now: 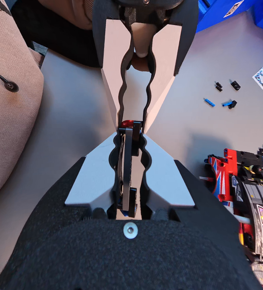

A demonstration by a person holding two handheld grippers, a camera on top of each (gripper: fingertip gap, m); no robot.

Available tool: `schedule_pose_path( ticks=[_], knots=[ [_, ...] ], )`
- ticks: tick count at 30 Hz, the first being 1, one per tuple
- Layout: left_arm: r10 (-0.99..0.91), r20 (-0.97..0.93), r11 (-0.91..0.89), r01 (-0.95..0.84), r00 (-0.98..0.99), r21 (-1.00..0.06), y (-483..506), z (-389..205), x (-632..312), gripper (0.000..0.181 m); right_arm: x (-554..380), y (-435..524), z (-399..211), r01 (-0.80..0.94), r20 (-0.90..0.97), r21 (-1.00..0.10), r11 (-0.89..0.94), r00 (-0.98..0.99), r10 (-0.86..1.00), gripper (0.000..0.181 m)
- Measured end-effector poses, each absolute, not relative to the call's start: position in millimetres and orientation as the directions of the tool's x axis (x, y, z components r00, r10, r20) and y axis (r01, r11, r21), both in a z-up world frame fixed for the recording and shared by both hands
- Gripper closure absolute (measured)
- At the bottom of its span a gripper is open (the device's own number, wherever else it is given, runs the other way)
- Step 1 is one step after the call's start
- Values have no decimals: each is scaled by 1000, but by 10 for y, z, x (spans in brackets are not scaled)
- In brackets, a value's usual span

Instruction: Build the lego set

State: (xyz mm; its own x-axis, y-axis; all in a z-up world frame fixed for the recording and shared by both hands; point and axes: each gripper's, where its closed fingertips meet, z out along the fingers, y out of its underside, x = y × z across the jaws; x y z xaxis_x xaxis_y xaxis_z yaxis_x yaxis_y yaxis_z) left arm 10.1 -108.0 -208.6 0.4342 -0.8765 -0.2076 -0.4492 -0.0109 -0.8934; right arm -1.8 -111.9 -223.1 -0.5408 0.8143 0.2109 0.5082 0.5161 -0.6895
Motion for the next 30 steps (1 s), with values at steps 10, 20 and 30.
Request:
schedule_pose_path(
  ticks=[10, 20, 30],
  knots=[
    [-858, -98, -83, -325, 504, -942, -985, -1995, 18, 157, -111, -1010, -2101, 438, 310, -741, 509, -449, 838, 157],
    [-882, -96, -35, -267, 461, -963, -1097, -1887, 73, 157, -16, -1083, -2032, 395, 191, -817, 419, -501, 844, 158],
    [-889, -76, -55, -269, 452, -961, -1057, -1957, 14, 160, -72, -1032, -2095, 406, 279, -773, 488, -473, 836, 158]
  ],
)
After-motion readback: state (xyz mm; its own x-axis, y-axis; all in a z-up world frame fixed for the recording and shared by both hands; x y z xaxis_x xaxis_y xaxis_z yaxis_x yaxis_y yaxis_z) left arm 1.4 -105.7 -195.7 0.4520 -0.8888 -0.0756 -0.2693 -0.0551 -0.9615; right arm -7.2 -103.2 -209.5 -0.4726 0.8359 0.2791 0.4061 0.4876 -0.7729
